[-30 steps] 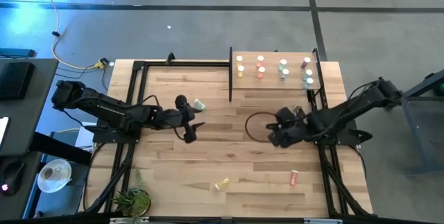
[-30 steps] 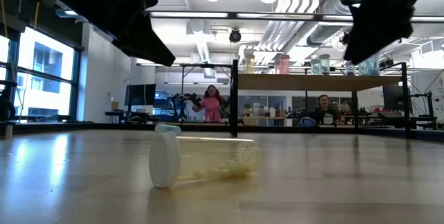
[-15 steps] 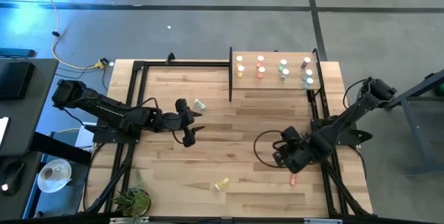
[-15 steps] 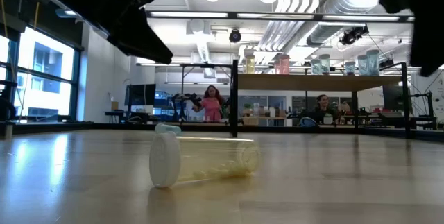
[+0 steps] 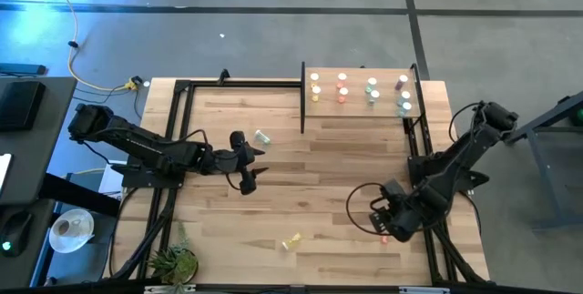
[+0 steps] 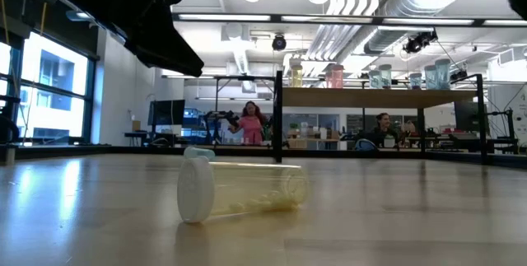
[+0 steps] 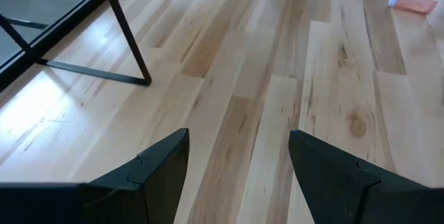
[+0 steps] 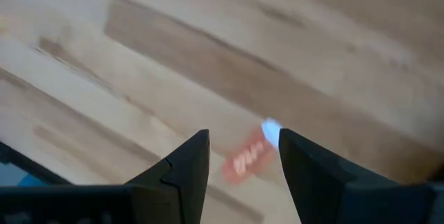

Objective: Pick and place medicine bottles onto shelf by color
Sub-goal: Put the pink pill bottle on the shelf aligned with the other pink pill bottle

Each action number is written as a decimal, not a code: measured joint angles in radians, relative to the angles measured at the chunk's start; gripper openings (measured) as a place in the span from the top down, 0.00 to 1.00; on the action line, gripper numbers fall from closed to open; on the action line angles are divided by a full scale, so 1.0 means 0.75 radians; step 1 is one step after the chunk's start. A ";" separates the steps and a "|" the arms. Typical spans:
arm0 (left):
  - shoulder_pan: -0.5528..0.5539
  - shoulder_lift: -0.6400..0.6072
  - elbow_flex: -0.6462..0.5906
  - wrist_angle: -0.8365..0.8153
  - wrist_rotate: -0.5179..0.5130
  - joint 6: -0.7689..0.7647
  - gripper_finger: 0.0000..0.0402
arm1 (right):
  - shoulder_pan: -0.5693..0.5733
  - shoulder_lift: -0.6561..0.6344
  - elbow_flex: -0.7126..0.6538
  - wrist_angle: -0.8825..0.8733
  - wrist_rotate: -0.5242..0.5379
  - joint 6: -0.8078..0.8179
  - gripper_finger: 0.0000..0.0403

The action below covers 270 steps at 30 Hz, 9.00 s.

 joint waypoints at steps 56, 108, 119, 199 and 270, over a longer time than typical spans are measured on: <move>0.000 0.001 0.000 0.001 -0.002 -0.032 0.41 | 0.082 0.493 -0.001 0.309 -0.280 0.500 0.61; 0.365 0.001 0.299 -0.240 0.663 0.389 0.41 | -0.583 0.498 0.442 0.325 0.448 -1.532 0.81; 0.365 0.001 0.300 -0.163 0.710 0.389 0.41 | -0.720 0.496 0.609 0.416 0.448 -2.079 0.81; 0.361 0.215 0.299 0.243 0.720 0.425 0.72 | -0.872 0.495 0.779 0.365 0.356 -2.311 0.51; 0.631 0.767 1.667 -0.971 0.720 0.696 0.72 | -1.184 -0.471 0.396 -0.167 0.526 -2.106 0.51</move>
